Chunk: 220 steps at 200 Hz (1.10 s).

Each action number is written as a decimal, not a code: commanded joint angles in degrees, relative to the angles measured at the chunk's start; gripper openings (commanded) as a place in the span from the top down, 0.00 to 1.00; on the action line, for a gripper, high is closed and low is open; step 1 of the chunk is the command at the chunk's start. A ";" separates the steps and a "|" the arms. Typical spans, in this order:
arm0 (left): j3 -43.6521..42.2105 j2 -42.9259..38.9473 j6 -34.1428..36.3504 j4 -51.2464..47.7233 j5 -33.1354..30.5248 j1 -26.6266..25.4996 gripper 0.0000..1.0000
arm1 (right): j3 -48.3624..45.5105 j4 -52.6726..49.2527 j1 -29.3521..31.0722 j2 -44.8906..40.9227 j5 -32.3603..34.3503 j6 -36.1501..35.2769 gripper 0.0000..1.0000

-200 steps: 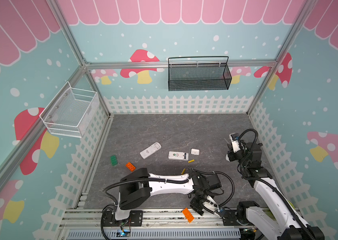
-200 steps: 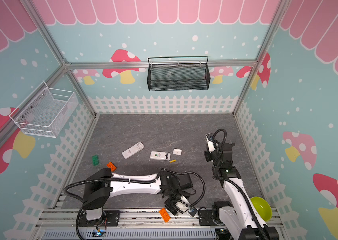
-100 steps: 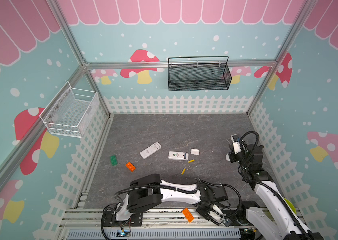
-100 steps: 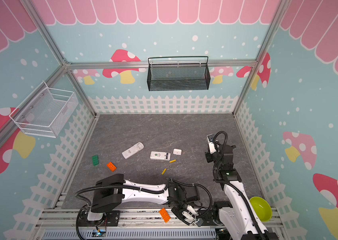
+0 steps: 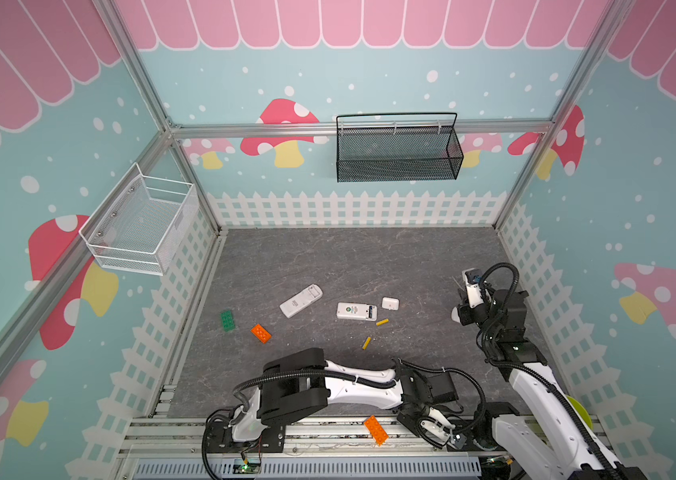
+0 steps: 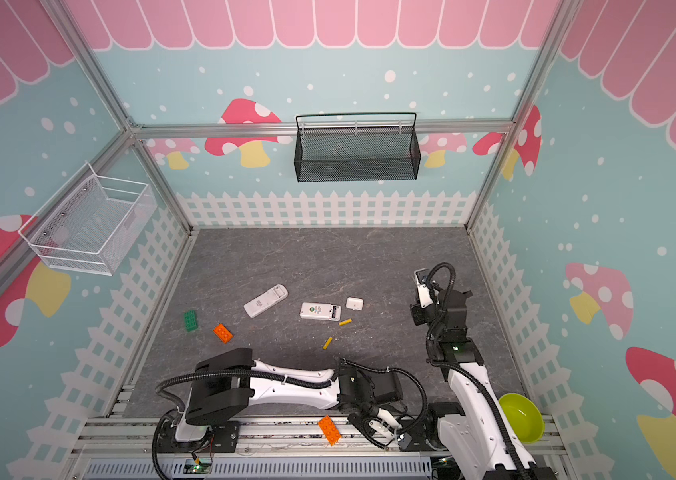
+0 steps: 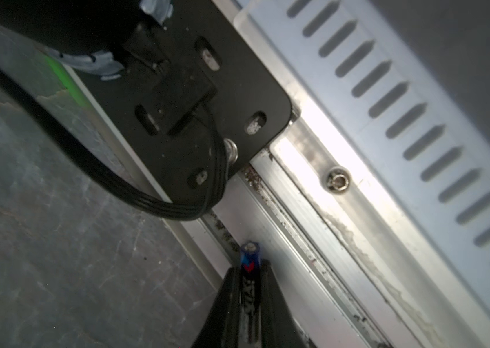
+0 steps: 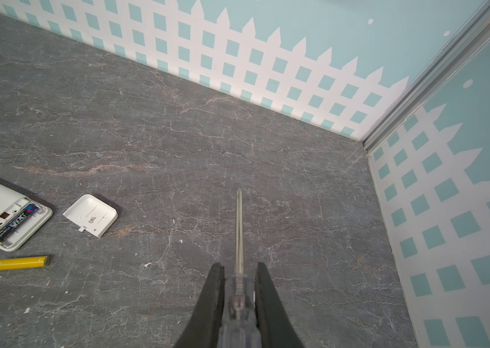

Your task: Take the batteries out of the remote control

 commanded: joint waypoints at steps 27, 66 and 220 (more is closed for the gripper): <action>-1.97 1.67 0.63 3.21 -4.23 0.66 0.88 | -0.53 1.22 -0.33 -0.55 0.06 0.30 1.00; -1.55 1.34 0.35 2.59 -5.32 0.63 0.99 | -0.57 1.22 -0.34 -0.68 0.04 0.30 1.00; -3.36 -6.41 -1.85 2.66 -12.45 13.19 0.64 | 0.02 1.14 -0.35 -0.19 -3.39 0.52 1.00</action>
